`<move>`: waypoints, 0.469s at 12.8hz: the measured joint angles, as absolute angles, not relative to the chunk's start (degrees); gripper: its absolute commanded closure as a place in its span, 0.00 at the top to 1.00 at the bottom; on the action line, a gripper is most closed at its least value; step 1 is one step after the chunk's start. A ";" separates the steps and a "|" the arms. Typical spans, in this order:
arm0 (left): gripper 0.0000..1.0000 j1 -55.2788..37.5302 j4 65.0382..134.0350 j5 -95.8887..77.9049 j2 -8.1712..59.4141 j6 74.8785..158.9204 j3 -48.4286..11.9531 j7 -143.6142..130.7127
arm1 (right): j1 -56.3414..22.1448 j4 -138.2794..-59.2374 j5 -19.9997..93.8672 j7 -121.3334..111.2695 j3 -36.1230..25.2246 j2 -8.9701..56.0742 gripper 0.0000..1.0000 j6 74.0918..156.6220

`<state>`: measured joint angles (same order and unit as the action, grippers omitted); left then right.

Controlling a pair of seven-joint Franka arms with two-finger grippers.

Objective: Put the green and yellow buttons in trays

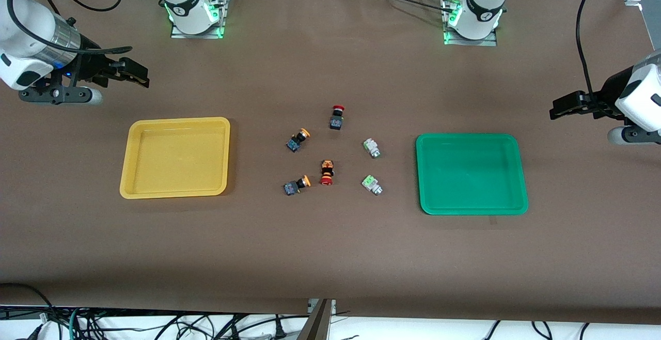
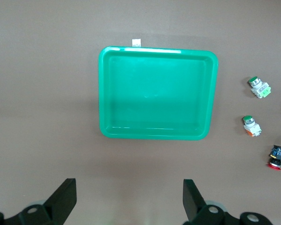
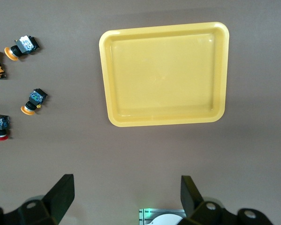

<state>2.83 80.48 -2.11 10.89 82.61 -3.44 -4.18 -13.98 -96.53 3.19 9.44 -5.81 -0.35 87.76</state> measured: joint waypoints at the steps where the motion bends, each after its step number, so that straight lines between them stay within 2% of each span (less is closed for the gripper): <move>1: 1.00 2.83 80.48 -2.11 10.89 82.61 -3.44 -4.18 | -13.99 -96.47 3.19 9.44 -5.78 -0.36 1.00 87.77; 6: 1.00 2.84 80.47 -2.11 10.91 82.61 -3.44 -4.18 | -14.04 -96.08 2.54 10.20 -4.86 -0.25 1.00 87.85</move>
